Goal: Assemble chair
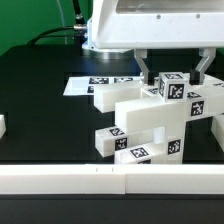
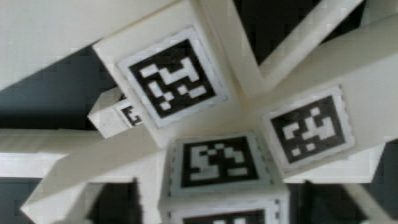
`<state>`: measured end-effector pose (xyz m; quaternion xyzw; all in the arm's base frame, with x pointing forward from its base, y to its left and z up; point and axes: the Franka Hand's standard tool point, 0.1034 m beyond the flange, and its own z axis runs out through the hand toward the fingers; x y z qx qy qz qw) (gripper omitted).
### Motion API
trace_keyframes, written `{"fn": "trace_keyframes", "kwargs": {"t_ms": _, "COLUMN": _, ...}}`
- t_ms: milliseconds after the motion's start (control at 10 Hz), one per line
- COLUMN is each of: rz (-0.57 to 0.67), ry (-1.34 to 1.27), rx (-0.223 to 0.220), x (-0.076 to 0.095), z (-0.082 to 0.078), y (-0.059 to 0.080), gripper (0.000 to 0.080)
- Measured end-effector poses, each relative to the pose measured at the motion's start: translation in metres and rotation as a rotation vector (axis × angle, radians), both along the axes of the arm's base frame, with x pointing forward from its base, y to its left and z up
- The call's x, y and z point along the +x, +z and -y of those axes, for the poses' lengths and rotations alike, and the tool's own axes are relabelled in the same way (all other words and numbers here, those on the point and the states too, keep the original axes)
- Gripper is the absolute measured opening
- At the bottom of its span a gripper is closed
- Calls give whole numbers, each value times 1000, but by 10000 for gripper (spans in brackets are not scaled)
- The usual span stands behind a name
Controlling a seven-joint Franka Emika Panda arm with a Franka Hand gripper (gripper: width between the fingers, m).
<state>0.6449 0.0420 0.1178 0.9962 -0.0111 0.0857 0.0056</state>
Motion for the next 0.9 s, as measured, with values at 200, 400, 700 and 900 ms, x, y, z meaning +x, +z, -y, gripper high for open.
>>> {"fn": "trace_keyframes", "kwargs": {"t_ms": 200, "rz": 0, "ry": -11, "rx": 2, "x": 0, "z": 0, "y": 0, "gripper": 286}}
{"fn": "trace_keyframes", "kwargs": {"t_ms": 400, "rz": 1, "ry": -62, "rx": 13, "x": 0, "z": 0, "y": 0, "gripper": 286}}
{"fn": "trace_keyframes", "kwargs": {"t_ms": 700, "rz": 4, "ry": -263, "rx": 50, "x": 0, "z": -1, "y": 0, "gripper": 286}}
{"fn": "trace_keyframes", "kwargs": {"t_ms": 900, "rz": 5, "ry": -389, "rx": 73, "x": 0, "z": -1, "y": 0, "gripper": 287}}
